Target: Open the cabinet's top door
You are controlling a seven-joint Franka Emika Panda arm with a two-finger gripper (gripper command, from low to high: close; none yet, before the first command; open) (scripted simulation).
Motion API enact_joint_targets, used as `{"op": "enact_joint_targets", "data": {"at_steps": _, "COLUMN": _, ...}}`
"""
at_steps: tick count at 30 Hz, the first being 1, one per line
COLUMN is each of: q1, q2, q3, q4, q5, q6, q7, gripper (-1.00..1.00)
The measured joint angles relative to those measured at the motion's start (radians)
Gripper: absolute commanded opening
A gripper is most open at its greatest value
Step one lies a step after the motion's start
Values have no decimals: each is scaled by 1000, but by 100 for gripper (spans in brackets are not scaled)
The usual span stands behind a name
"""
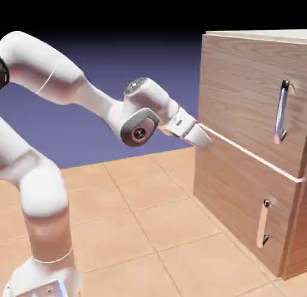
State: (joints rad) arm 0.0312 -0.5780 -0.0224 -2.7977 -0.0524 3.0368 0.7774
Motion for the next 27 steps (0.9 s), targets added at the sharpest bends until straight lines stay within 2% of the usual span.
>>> {"op": "enact_joint_targets", "data": {"at_steps": 27, "q1": 430, "q2": -180, "q3": -500, "q4": 275, "q5": -1174, "q6": -4, "q7": 816, "gripper": 100}}
